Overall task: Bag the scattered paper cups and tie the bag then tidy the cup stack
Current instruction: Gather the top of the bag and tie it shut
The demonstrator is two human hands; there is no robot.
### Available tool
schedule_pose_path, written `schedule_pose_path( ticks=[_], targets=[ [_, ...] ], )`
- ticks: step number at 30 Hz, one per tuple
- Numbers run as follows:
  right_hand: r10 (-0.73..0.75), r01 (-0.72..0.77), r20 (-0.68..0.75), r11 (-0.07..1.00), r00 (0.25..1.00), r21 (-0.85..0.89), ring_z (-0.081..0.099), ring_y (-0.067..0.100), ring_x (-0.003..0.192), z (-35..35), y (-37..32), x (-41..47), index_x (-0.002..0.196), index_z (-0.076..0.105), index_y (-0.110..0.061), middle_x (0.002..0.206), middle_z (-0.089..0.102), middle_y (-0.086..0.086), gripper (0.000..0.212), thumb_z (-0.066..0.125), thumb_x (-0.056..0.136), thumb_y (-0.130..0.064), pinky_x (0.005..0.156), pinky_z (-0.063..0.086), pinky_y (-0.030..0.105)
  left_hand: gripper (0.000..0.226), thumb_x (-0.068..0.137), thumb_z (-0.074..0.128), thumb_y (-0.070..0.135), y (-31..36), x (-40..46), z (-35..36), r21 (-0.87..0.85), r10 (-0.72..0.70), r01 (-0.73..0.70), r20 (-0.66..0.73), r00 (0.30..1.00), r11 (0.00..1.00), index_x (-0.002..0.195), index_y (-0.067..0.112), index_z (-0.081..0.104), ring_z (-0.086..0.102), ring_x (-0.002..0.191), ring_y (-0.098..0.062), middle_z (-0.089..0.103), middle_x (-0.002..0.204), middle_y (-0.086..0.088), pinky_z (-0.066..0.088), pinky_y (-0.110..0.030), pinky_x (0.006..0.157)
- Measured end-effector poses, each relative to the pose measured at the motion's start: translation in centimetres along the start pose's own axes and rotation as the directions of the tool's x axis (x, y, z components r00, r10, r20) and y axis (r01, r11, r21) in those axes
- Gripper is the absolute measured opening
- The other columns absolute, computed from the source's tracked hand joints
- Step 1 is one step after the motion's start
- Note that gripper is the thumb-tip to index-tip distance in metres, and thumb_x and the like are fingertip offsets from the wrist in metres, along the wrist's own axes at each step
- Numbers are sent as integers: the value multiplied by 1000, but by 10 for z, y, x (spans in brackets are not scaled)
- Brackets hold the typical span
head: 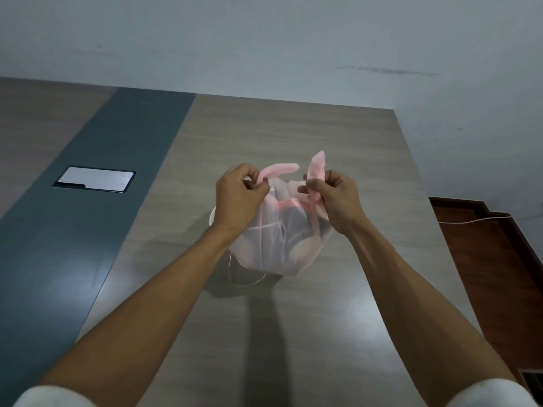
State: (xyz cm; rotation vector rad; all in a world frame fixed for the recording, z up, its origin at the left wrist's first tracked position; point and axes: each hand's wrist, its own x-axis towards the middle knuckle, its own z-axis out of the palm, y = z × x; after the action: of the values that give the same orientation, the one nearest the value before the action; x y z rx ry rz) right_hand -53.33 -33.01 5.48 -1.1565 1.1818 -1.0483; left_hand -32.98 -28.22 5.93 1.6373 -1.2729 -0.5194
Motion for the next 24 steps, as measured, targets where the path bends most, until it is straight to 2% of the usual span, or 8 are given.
schedule_pose_path(
  ticks=[3,6,8,10,12,14,20,24],
  targets=[
    [-14,10,85,999,996,44,76,31,83,2,-5,0,97,61,0,93,76,22,9,68,92,-4,75,62,42,23,89,74,10,6,-4,3,-124,-18,32,115,993,992,84,-4,56,71,70,-19,69,79,-14,59,-48,69],
    [-30,30,42,1000,999,3,59,19,59,7,3,-2,85,62,-4,73,70,15,18,77,88,-13,58,51,29,39,84,81,9,15,-13,8,-362,-94,158,189,977,919,86,-16,51,72,64,-20,63,83,-35,58,-41,68],
    [-8,7,11,999,1000,51,53,17,59,9,8,-3,83,69,1,72,65,15,18,76,88,-15,57,47,28,43,79,87,18,13,-17,10,-436,-130,219,224,966,873,86,-14,59,64,63,-20,62,76,-32,54,-36,70],
    [40,-40,2,996,999,79,57,18,65,9,12,-3,89,75,5,79,69,20,17,66,92,-10,61,50,29,33,83,84,27,7,-19,10,-469,-153,273,277,948,840,90,-4,72,65,73,-20,70,78,-17,54,-37,83],
    [46,-46,8,998,999,32,60,18,69,8,17,-2,99,78,1,92,74,20,20,58,93,-1,64,52,28,19,93,73,23,0,-21,9,-464,-153,294,319,935,836,101,6,78,72,90,-19,78,90,-10,55,-39,97],
    [20,-20,4,1000,1000,-21,61,17,71,9,24,0,105,79,-5,100,76,16,21,62,94,1,68,54,27,18,96,69,11,-5,-22,9,-481,-130,291,340,931,827,112,6,76,74,98,-19,79,100,-8,54,-35,97],
    [96,-94,-73,995,993,35,70,16,67,16,28,1,118,55,-8,91,73,13,35,75,89,-5,66,57,26,35,88,76,4,-1,-18,9,-568,-133,385,434,891,727,120,4,62,75,88,-25,78,99,-17,58,-33,92],
    [54,-50,-52,996,997,69,70,23,74,18,32,3,99,67,-2,83,74,17,21,79,82,0,76,59,40,25,82,75,6,-2,-8,8,-618,-154,480,504,850,623,105,1,72,70,77,-17,75,84,-12,55,-32,91]
  ],
)
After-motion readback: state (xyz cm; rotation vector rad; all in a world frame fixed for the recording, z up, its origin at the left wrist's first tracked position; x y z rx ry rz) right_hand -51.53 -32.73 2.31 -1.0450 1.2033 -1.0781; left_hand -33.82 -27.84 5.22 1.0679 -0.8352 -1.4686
